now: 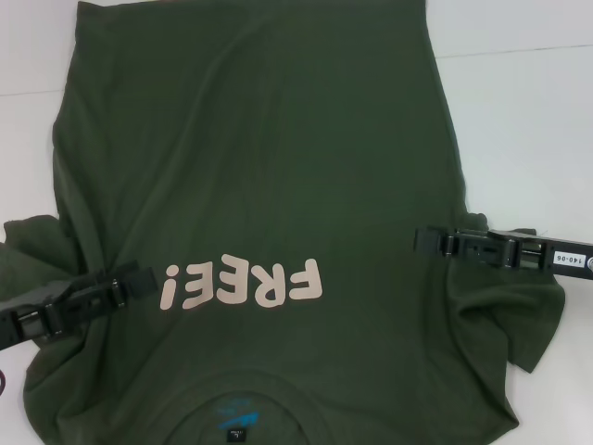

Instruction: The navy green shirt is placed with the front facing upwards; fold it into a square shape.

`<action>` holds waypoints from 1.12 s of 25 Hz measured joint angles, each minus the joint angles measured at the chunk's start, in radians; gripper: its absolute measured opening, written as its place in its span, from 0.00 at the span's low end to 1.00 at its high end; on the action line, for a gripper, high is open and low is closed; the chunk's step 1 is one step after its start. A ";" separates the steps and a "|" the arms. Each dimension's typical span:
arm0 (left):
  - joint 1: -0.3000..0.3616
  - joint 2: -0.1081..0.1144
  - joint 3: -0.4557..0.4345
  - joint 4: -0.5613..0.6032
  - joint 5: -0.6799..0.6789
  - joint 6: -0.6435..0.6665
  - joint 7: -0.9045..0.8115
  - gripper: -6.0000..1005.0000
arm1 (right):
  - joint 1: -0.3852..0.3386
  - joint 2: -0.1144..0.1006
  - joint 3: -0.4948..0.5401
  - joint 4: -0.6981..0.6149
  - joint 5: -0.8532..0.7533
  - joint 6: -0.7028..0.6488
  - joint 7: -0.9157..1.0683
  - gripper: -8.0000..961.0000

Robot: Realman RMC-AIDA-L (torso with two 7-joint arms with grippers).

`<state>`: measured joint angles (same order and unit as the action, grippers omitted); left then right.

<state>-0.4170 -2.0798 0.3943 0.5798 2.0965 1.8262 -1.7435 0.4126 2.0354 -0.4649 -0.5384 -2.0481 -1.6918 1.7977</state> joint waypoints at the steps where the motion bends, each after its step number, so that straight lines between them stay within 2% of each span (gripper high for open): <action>1: 0.000 0.000 0.000 0.000 0.001 0.002 0.001 0.75 | 0.000 0.000 0.000 0.000 0.000 0.000 0.000 0.86; 19: 0.000 0.000 0.000 -0.002 0.016 0.006 0.004 0.75 | -0.002 0.001 0.000 0.001 0.001 0.000 0.000 0.86; 28: 0.000 0.006 -0.010 0.020 0.016 -0.054 0.007 0.75 | -0.002 0.003 0.008 0.003 0.005 0.001 0.000 0.86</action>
<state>-0.4174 -2.0735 0.3843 0.5993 2.1123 1.7719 -1.7366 0.4111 2.0385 -0.4566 -0.5353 -2.0435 -1.6909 1.7975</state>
